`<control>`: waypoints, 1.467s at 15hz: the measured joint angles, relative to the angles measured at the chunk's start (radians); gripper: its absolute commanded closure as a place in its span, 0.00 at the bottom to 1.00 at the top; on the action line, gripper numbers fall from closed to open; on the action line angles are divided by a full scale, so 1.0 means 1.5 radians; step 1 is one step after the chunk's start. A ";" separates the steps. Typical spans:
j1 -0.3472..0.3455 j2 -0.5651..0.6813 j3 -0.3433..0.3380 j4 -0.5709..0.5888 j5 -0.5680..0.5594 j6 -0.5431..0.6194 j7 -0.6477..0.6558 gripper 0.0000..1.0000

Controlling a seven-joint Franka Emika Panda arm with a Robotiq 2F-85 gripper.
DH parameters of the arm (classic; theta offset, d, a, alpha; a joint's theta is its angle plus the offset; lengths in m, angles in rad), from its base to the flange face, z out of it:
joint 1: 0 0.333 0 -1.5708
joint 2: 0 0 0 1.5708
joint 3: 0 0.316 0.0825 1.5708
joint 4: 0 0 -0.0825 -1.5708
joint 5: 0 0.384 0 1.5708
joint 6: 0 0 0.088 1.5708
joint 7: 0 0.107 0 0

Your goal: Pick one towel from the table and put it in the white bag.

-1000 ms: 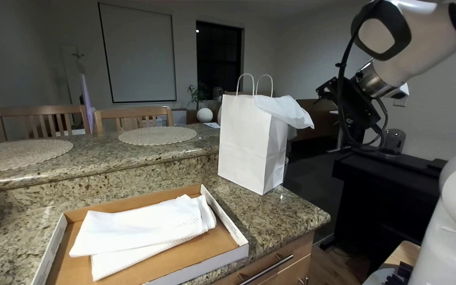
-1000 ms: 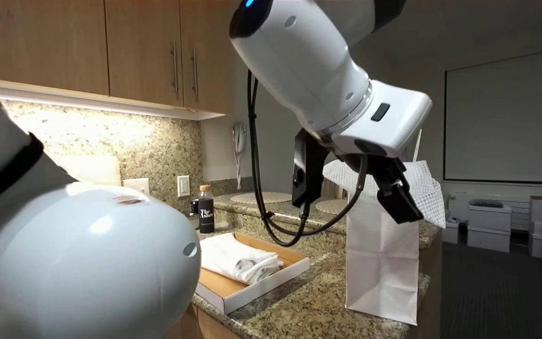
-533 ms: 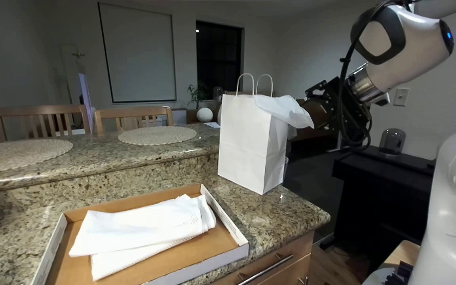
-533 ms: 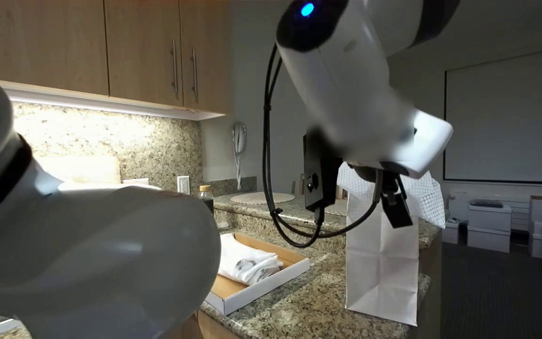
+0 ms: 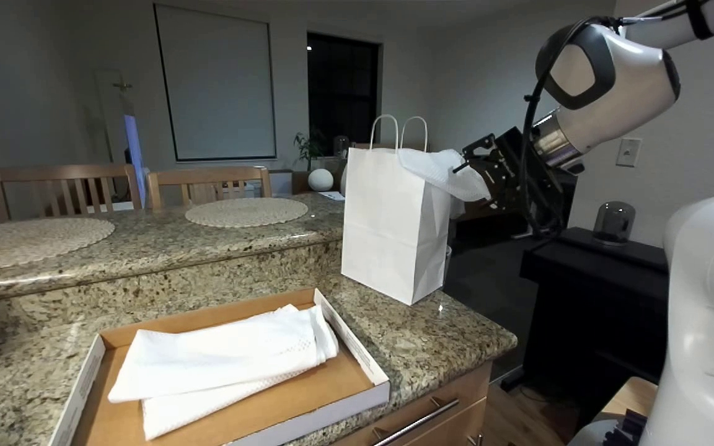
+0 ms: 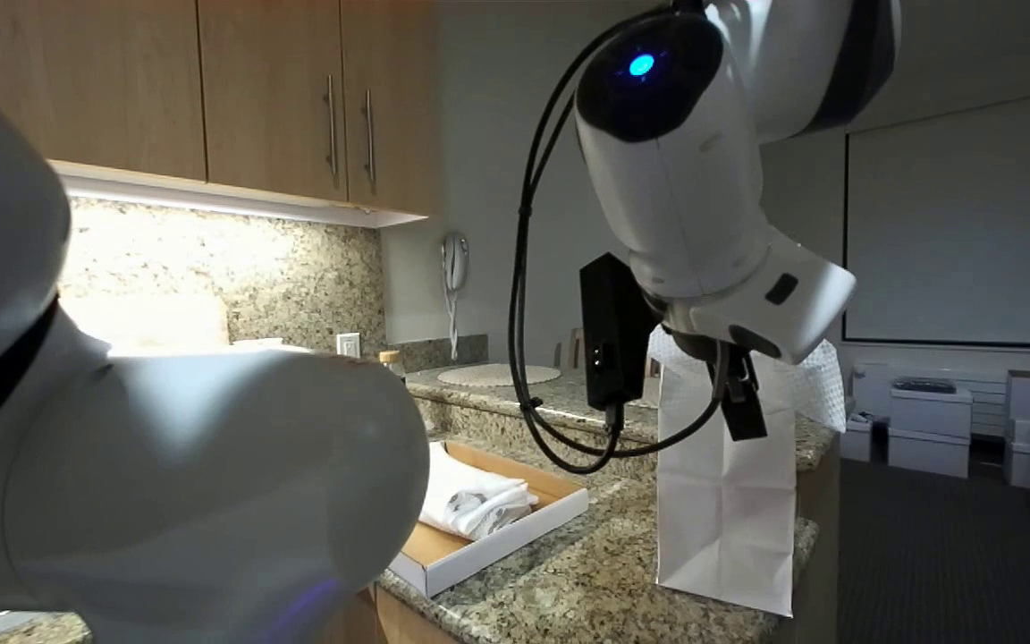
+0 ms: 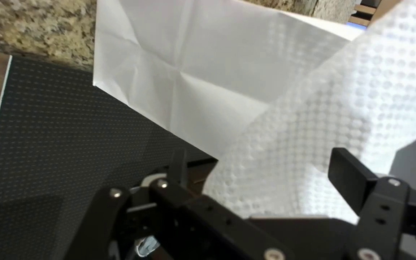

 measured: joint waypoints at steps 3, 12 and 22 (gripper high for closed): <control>0.003 -0.016 -0.001 0.030 -0.022 0.000 0.000 0.00; 0.128 -0.023 -0.052 0.079 -0.073 0.000 0.000 0.47; 0.119 -0.021 0.008 0.083 -0.077 0.000 0.000 0.97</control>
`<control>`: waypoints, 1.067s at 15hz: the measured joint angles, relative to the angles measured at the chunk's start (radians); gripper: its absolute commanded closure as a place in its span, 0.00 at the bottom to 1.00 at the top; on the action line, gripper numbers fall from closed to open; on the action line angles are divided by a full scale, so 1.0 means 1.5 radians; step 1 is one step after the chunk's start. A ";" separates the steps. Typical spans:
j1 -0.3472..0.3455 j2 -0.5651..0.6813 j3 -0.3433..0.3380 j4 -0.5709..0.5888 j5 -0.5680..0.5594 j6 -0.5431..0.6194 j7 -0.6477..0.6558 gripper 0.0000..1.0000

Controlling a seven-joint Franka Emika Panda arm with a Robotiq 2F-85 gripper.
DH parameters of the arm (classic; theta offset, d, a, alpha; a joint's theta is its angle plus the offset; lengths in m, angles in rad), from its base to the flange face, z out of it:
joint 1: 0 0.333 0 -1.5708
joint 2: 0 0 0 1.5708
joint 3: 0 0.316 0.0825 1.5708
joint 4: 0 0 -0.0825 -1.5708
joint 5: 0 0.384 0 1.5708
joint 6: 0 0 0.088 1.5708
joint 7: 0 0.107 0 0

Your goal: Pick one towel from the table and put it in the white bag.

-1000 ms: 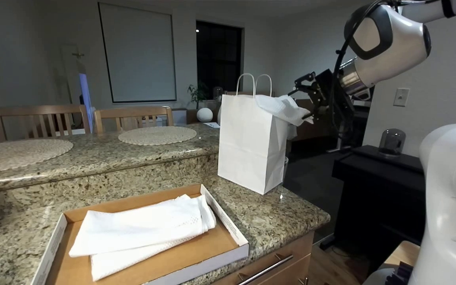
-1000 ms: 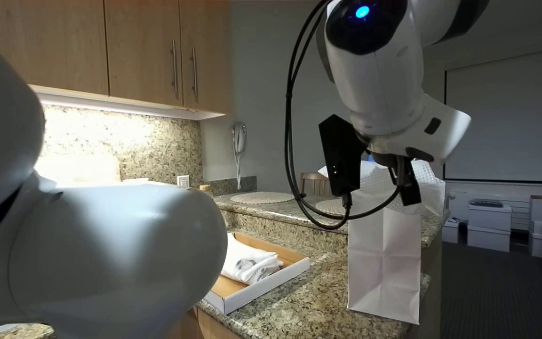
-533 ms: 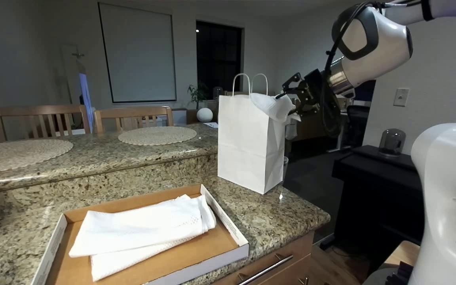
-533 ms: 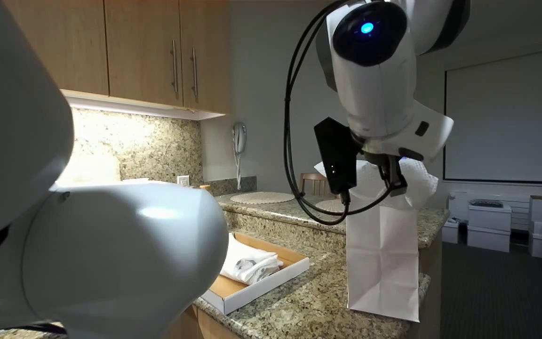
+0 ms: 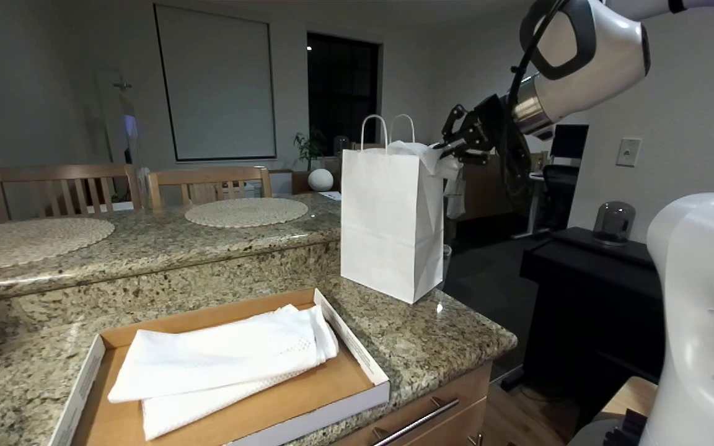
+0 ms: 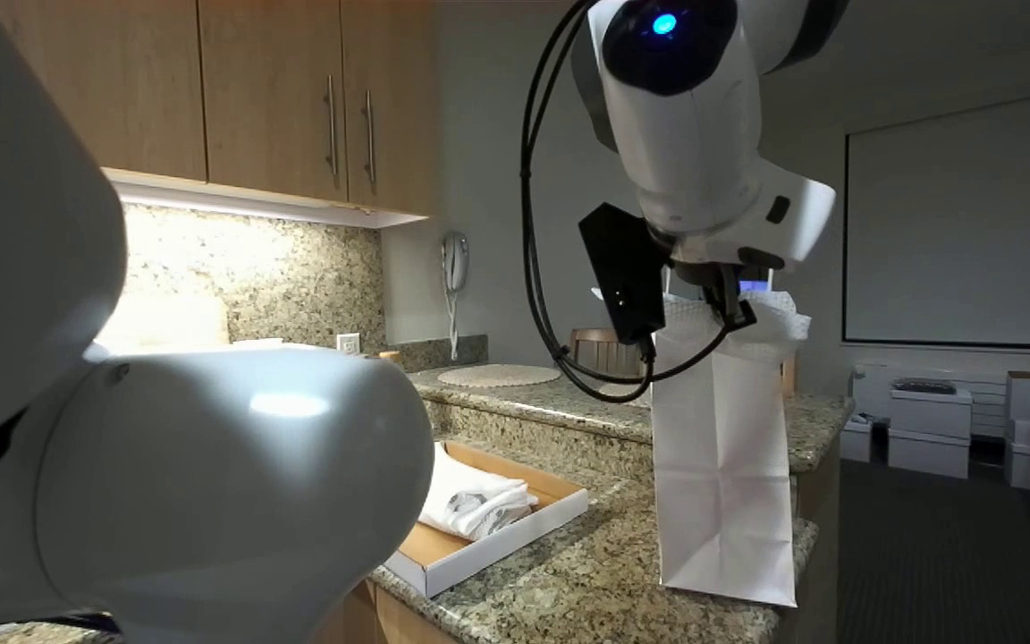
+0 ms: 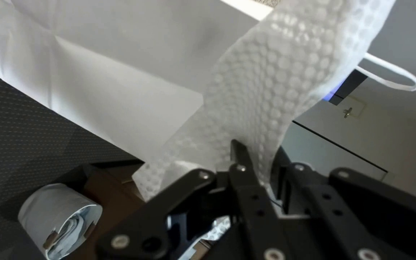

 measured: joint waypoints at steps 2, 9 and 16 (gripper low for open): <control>-0.021 0.001 0.035 -0.005 0.001 0.000 -0.003 0.96; -0.115 0.021 0.229 -0.019 0.047 0.000 -0.037 0.92; -0.169 0.130 0.319 0.043 0.093 0.000 -0.081 0.93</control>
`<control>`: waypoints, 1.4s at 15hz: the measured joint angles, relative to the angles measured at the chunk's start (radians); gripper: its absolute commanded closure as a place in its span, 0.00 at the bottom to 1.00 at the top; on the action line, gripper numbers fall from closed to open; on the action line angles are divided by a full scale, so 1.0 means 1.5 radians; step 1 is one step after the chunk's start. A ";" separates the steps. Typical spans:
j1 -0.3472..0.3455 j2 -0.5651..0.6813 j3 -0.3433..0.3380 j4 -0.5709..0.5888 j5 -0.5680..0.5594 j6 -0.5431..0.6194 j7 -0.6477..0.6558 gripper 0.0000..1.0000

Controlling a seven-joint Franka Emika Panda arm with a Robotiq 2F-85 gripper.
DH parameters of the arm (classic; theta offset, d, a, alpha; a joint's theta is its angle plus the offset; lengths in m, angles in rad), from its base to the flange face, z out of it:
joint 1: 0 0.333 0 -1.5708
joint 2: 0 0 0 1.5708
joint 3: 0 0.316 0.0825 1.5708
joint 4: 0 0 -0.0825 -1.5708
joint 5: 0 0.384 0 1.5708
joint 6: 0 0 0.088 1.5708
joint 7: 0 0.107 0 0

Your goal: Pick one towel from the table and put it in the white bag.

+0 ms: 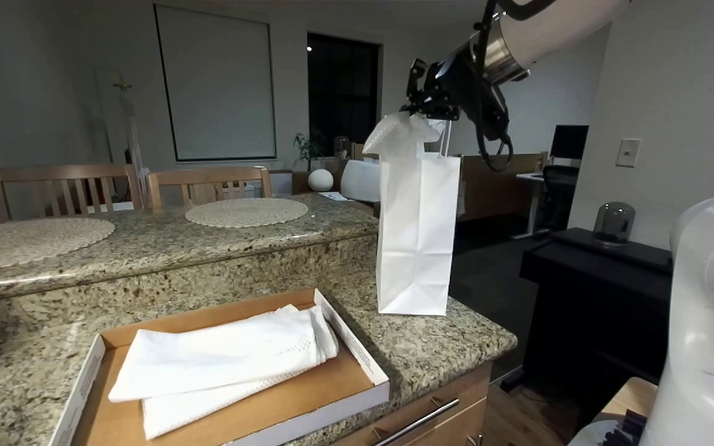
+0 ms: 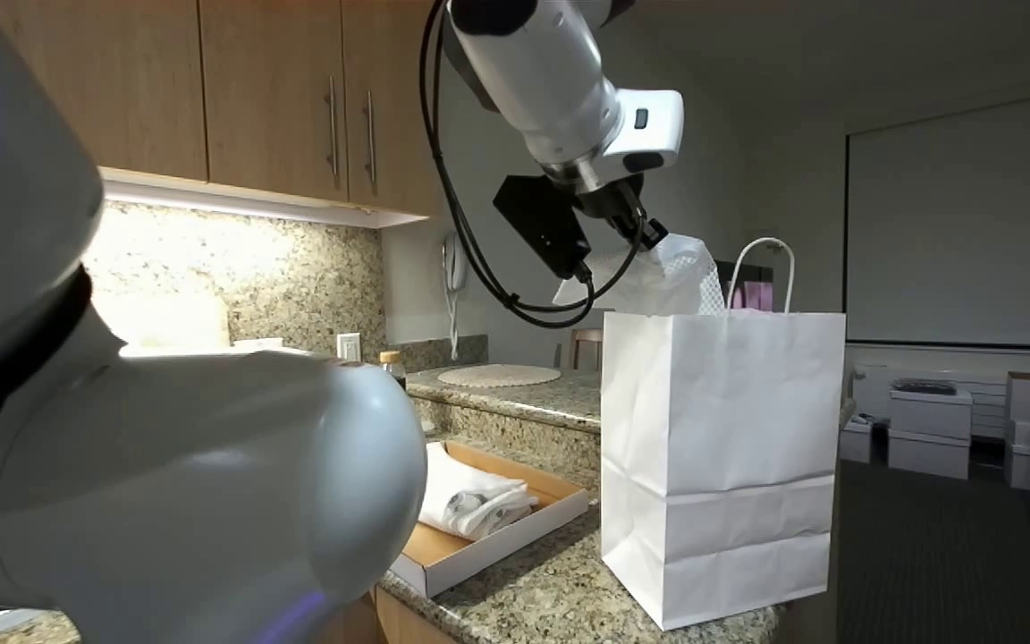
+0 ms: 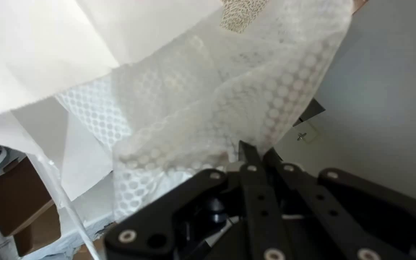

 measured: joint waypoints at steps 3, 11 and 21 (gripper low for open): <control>-0.003 0.075 -0.020 0.046 0.011 0.000 -0.049 0.94; 0.003 0.240 -0.144 0.078 0.112 -0.001 -0.231 0.64; -0.050 0.309 -0.114 0.087 0.133 -0.001 -0.316 0.02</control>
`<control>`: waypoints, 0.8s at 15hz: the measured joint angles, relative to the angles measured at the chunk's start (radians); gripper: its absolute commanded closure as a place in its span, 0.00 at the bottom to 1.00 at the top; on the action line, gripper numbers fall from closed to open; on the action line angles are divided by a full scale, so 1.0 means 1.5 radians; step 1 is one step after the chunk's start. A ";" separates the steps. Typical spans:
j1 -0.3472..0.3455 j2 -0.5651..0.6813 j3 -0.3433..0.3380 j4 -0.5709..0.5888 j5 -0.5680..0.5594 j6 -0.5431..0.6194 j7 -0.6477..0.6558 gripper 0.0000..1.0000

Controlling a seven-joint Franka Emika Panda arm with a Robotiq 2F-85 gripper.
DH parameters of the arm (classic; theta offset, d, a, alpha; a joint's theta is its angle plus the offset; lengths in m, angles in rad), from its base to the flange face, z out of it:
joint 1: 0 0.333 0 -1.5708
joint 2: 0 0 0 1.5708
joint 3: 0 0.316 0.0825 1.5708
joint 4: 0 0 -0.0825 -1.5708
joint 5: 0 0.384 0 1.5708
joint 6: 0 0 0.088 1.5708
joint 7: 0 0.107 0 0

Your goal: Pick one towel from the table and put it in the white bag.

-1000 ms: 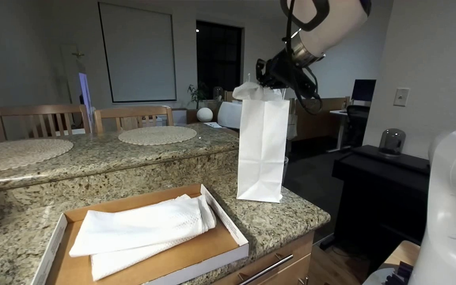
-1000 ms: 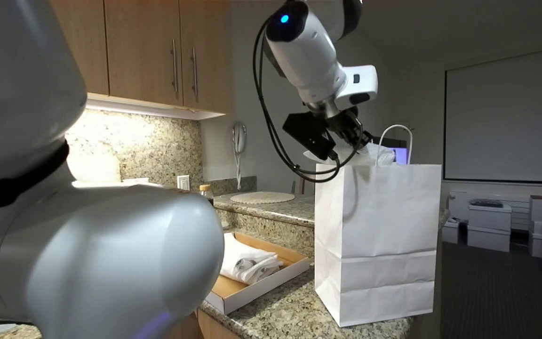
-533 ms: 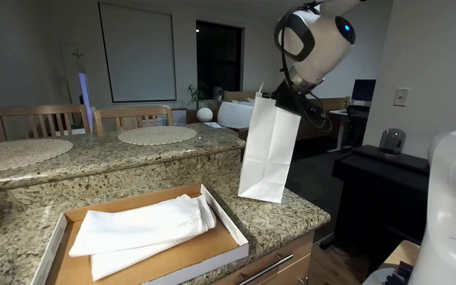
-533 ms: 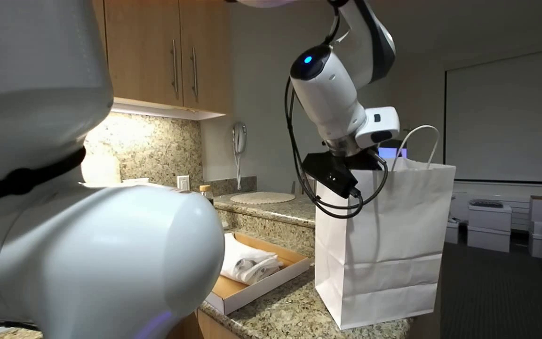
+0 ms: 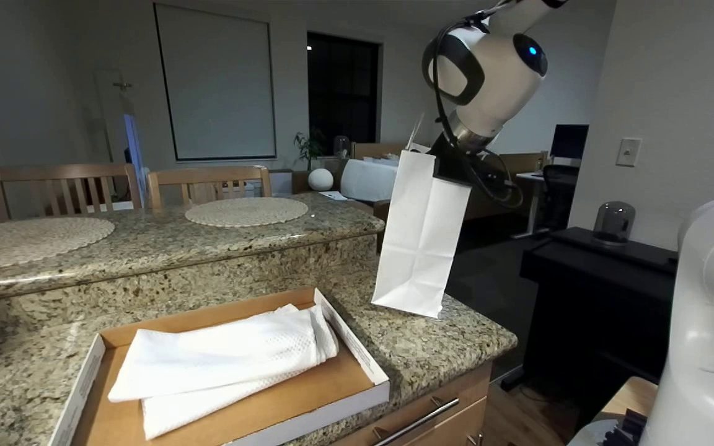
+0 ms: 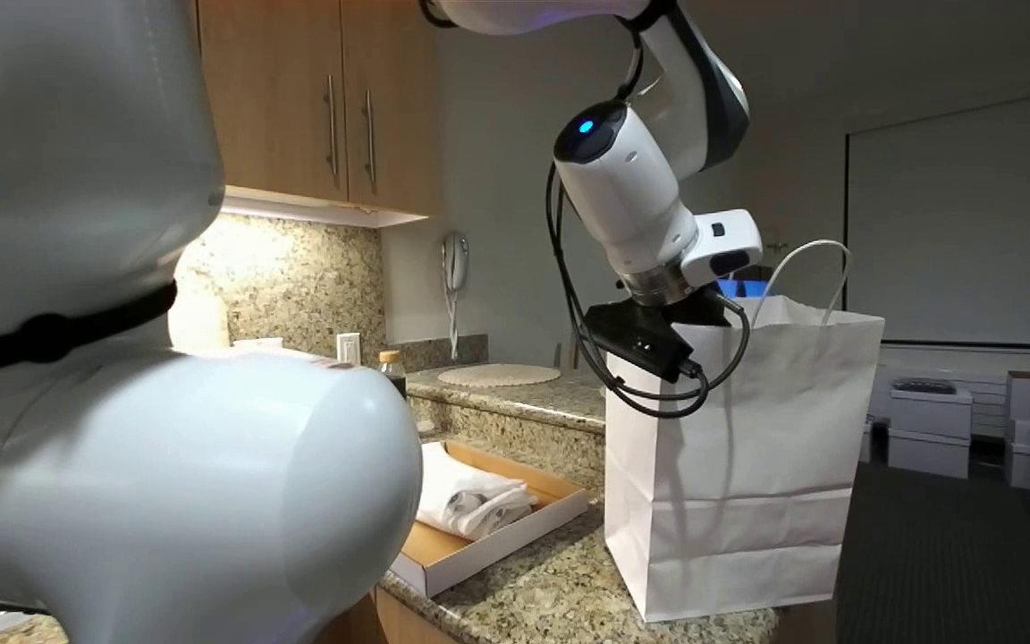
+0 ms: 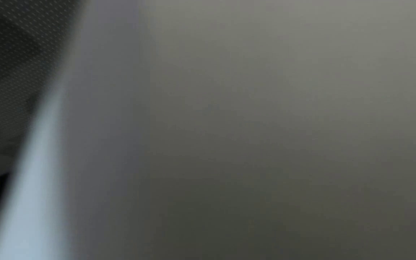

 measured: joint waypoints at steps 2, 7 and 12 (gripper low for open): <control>-0.009 0.000 0.014 0.002 0.000 0.000 -0.019 0.00; -0.010 0.000 0.046 0.004 0.000 0.000 -0.069 0.00; -0.075 0.010 0.125 0.022 -0.021 0.000 -0.082 0.00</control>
